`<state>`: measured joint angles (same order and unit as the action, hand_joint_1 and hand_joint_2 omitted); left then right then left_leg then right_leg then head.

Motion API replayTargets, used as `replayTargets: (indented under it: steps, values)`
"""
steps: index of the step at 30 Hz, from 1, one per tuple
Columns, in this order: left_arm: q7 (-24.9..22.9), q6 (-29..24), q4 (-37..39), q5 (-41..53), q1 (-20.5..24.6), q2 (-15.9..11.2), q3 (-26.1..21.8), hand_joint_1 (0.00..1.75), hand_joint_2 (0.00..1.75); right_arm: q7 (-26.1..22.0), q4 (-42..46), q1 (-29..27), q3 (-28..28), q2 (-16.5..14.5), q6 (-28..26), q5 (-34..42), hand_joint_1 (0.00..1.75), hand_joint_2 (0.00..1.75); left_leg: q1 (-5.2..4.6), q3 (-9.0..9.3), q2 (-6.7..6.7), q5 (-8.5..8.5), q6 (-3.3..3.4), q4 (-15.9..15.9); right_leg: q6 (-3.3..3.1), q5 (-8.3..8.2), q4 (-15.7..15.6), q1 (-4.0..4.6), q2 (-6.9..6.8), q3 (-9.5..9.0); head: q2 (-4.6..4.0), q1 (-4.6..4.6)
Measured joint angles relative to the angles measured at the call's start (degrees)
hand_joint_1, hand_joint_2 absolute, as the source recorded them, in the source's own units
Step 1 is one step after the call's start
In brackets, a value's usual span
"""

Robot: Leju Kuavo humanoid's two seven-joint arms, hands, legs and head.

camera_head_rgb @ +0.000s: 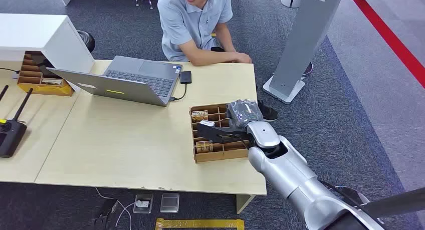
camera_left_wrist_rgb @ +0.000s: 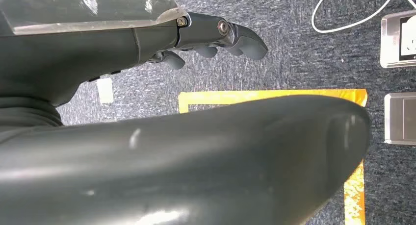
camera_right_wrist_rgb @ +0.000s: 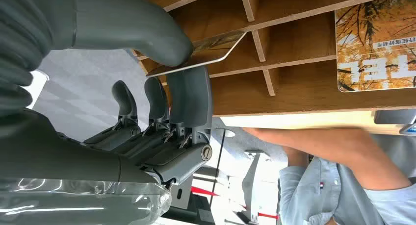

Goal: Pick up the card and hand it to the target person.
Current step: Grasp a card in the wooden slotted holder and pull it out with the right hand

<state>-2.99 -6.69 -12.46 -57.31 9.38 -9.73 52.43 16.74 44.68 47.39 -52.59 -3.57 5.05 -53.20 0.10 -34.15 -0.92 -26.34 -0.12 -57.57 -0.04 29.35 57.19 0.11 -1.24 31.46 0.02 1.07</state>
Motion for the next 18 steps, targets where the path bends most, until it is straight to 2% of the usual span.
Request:
replayTargets:
  steps: [8,11,15,18]
  values:
    - [0.00,0.00,0.00,0.00,-0.03,0.00,0.00,0.00,0.00,-0.27,-0.01,0.00,0.00,-0.09,-0.22,-0.27,1.23,1.75,0.00,0.00,0.00,0.00,0.00,0.00,0.00,0.00,0.00,0.00,0.00,0.00,0.00,0.00]
    - [0.02,0.00,0.00,0.00,-0.04,0.00,0.00,0.00,0.00,-0.35,-0.03,0.00,0.00,-0.24,-0.28,-0.37,1.29,1.75,0.00,0.00,0.00,0.00,0.00,0.00,0.00,0.00,0.00,0.00,0.00,0.00,0.00,-0.01]
    - [0.16,0.02,0.00,0.00,-0.04,0.00,0.00,0.00,1.75,-0.47,-0.16,0.02,0.00,-0.36,-0.29,-0.37,1.33,1.75,0.00,0.00,0.00,0.00,0.00,0.00,0.00,0.00,0.00,0.00,0.00,0.00,0.01,0.00]
    - [1.00,0.37,0.00,0.01,-0.03,0.00,0.00,0.00,1.75,-0.66,-0.33,0.11,0.01,-0.40,-0.34,-0.37,1.33,1.75,0.00,0.00,0.00,0.00,0.00,0.00,0.00,0.00,0.00,0.00,0.00,0.00,0.00,-0.01]
